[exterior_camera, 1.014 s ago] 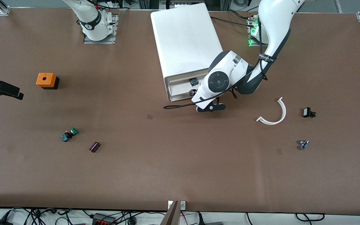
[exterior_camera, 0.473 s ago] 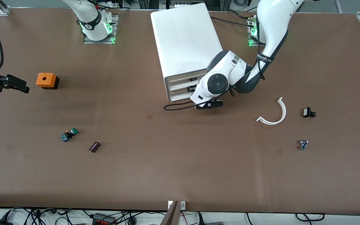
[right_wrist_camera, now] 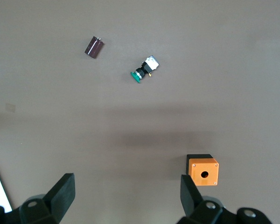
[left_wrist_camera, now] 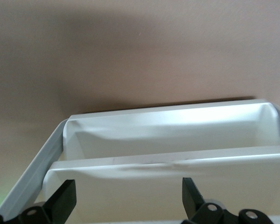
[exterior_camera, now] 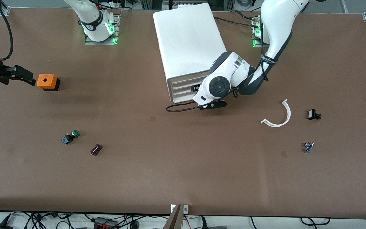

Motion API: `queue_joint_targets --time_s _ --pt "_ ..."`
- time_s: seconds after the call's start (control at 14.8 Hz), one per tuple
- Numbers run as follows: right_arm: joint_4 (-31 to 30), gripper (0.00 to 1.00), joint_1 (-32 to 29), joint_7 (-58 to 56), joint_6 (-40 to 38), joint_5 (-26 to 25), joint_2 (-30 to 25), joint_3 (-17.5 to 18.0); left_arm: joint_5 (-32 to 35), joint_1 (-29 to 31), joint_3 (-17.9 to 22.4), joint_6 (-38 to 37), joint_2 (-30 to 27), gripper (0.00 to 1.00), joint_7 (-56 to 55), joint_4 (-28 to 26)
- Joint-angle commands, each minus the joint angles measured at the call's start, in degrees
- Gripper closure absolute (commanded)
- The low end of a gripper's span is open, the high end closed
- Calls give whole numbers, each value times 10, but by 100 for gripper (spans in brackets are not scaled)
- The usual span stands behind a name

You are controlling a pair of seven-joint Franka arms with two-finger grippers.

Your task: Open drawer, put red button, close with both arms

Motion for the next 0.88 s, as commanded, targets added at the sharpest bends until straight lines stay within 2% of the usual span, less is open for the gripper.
queue_joint_targets --time_s 0.0,0.2,0.34,0.47,0.68,0.81 --pt "-12 0 -6 -8 7 -8 -12 6 -4 29 5 -18 -11 0 1 44" --pt "-11 0 -7 -1 7 -2 -12 4 39 96 2 -38 -22 0 3 87" --pt "-11 0 -7 15 7 -2 -13 4 97 123 2 -97 -30 0 49 133" --pt "-11 0 -6 22 7 -4 -12 5 124 155 6 -166 -31 0 89 183" --pt "-12 0 -5 15 13 -9 -11 6 158 208 0 -255 -51 0 217 222" --pt "-17 0 -5 12 13 -10 -13 7 157 213 17 -262 -100 0 303 217"
